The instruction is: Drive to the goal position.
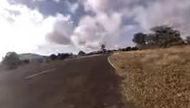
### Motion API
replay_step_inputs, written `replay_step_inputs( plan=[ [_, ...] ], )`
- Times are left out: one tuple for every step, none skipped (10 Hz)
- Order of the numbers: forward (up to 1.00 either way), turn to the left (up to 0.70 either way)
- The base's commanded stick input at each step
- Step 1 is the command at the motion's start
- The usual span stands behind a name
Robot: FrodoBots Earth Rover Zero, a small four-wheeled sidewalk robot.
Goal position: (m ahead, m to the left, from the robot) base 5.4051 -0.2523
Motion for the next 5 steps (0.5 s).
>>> replay_step_inputs(
  plan=[
    [0.50, 0.00],
    [0.50, 0.00],
    [0.50, 0.00],
    [0.50, -0.14],
    [0.50, -0.36]
  ],
)
